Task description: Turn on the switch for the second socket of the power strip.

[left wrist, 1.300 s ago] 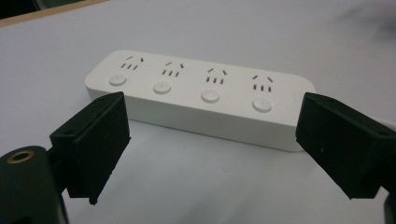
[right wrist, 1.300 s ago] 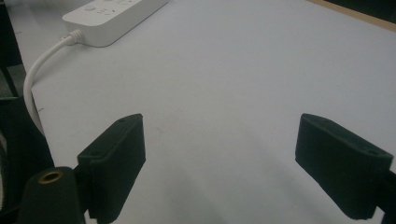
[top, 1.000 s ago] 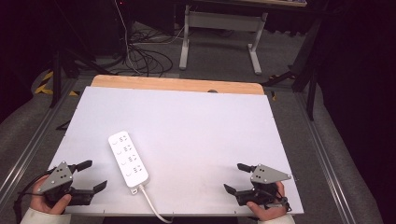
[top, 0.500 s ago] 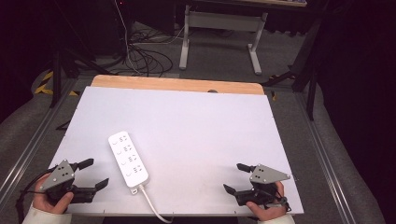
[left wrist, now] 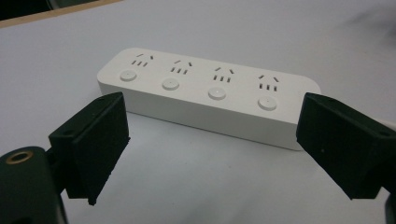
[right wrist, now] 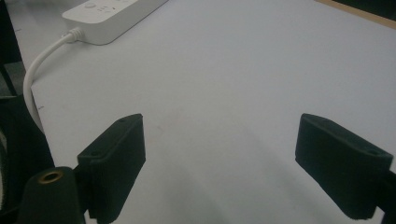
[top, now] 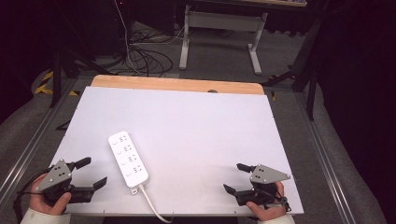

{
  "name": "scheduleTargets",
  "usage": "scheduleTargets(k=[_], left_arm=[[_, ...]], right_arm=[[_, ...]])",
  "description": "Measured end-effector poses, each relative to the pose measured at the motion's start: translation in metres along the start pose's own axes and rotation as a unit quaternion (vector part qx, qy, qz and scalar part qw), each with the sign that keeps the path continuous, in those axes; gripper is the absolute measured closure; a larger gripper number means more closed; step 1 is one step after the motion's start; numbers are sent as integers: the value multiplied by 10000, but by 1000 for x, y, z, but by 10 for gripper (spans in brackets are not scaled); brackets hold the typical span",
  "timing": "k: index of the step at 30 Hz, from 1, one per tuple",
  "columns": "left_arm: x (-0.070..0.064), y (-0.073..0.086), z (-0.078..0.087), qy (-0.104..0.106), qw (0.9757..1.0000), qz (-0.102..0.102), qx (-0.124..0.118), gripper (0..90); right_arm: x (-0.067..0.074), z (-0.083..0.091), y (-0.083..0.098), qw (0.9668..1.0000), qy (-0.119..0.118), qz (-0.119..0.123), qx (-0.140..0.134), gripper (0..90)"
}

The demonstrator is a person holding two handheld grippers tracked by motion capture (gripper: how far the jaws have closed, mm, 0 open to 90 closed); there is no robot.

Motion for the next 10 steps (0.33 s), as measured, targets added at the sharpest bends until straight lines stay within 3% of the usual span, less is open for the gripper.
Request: scheduleTargets(k=[10], left_arm=[[0, 1, -2, -68, 9997, -221, 44, 81]], right_arm=[[0, 0, 0, 10000, -2, -8, -2, 167]])
Point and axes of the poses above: each handheld gripper's, and its own axes: z roughly backward along the jaws, y roughly out of its underside, x roughly to its left, the point moved 3 cm from there along -z, roughly forward along the jaws, and after that the axes turned 1 degree about -y, right-handed, at the moved point
